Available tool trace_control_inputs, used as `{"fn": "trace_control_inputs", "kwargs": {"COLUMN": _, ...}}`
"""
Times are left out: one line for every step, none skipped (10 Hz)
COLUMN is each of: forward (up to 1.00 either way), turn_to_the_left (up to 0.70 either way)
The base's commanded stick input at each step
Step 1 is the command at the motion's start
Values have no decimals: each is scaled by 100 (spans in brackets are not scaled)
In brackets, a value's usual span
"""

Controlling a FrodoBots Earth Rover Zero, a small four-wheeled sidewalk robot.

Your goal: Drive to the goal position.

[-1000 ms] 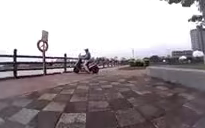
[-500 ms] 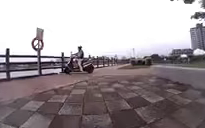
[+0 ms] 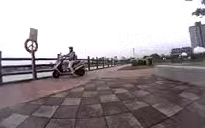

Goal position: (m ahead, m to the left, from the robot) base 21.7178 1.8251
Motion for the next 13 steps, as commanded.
{"fn": "trace_control_inputs", "kwargs": {"forward": 100, "turn_to_the_left": -25}}
{"fn": "trace_control_inputs", "kwargs": {"forward": 100, "turn_to_the_left": -6}}
{"fn": "trace_control_inputs", "kwargs": {"forward": 100, "turn_to_the_left": 0}}
{"fn": "trace_control_inputs", "kwargs": {"forward": 100, "turn_to_the_left": 0}}
{"fn": "trace_control_inputs", "kwargs": {"forward": 100, "turn_to_the_left": 0}}
{"fn": "trace_control_inputs", "kwargs": {"forward": 100, "turn_to_the_left": 0}}
{"fn": "trace_control_inputs", "kwargs": {"forward": 100, "turn_to_the_left": 0}}
{"fn": "trace_control_inputs", "kwargs": {"forward": 100, "turn_to_the_left": 0}}
{"fn": "trace_control_inputs", "kwargs": {"forward": 100, "turn_to_the_left": 0}}
{"fn": "trace_control_inputs", "kwargs": {"forward": 100, "turn_to_the_left": 0}}
{"fn": "trace_control_inputs", "kwargs": {"forward": 100, "turn_to_the_left": 0}}
{"fn": "trace_control_inputs", "kwargs": {"forward": 100, "turn_to_the_left": 0}}
{"fn": "trace_control_inputs", "kwargs": {"forward": 100, "turn_to_the_left": 0}}
